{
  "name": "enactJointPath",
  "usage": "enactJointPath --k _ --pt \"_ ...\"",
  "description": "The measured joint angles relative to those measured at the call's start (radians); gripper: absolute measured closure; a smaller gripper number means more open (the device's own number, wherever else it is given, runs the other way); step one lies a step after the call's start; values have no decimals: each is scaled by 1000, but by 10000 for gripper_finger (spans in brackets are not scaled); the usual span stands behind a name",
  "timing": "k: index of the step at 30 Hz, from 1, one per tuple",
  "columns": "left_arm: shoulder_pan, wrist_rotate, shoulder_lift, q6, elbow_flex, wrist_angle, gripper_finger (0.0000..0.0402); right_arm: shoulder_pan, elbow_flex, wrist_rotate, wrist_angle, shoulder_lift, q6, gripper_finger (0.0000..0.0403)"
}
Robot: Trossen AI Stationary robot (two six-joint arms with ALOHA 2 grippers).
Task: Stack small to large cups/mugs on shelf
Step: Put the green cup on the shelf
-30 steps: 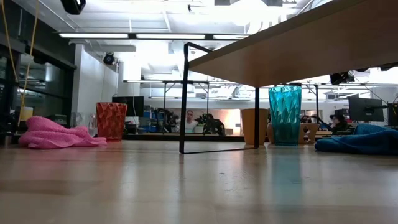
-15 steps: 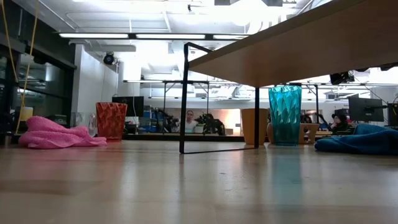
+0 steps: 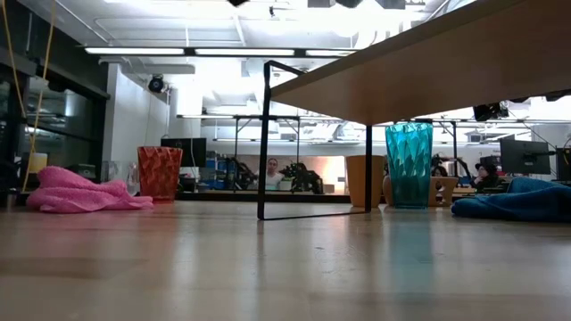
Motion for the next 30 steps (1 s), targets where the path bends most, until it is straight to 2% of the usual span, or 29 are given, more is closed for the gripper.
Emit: enactJointPath --k 5,10,19,30 --pt "-2 6 141 57 166 -150 401 0 0 0 0 2 0 402" --pt "-3 20 203 106 271 -297 401 0 0 0 0 8 0 402" --pt "17 -44 251 104 287 -231 402 0 0 0 0 18 0 402" --pt "17 -40 308 100 286 -246 402 0 0 0 0 19 0 402"
